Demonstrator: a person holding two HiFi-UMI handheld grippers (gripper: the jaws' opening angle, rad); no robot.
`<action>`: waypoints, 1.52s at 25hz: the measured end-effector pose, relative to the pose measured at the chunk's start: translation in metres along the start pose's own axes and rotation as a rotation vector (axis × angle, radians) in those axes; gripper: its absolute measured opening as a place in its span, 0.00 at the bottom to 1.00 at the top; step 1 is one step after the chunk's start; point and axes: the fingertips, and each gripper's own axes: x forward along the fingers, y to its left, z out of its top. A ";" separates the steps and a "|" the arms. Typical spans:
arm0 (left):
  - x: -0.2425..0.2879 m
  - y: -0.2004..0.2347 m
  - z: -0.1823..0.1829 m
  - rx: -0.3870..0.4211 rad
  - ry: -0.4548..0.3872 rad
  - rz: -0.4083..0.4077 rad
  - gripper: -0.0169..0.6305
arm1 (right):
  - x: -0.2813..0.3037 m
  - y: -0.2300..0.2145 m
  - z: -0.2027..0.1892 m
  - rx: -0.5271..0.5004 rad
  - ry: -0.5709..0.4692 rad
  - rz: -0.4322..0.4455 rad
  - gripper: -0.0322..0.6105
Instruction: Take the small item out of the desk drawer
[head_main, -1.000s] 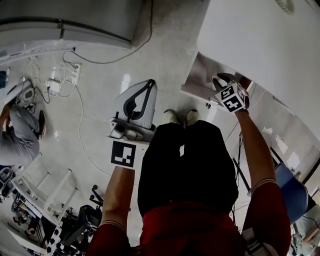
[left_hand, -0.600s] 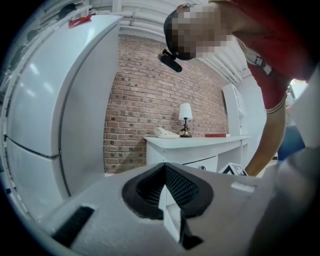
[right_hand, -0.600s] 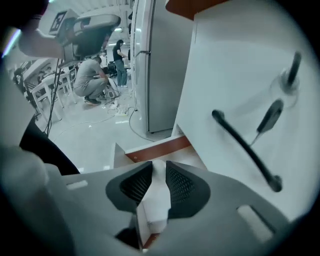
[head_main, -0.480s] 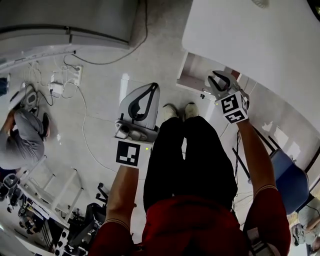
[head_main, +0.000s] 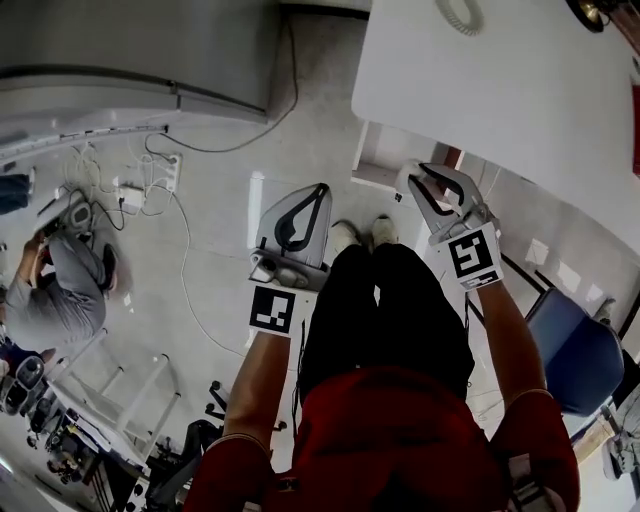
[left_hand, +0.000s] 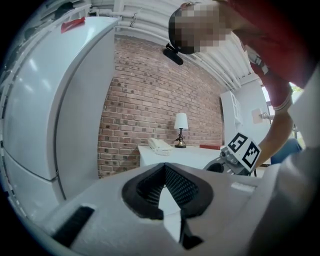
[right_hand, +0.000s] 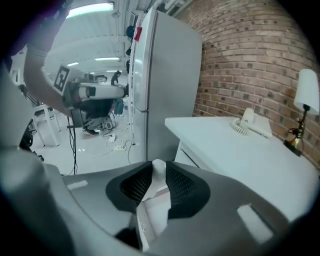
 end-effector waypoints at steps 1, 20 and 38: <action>-0.002 -0.003 0.012 -0.003 -0.008 -0.004 0.03 | -0.013 -0.001 0.017 0.009 -0.023 -0.009 0.21; -0.034 -0.062 0.180 0.036 -0.139 -0.067 0.03 | -0.192 -0.019 0.203 0.102 -0.351 -0.112 0.21; -0.068 -0.113 0.258 0.093 -0.221 -0.153 0.03 | -0.283 0.008 0.266 0.034 -0.512 -0.139 0.20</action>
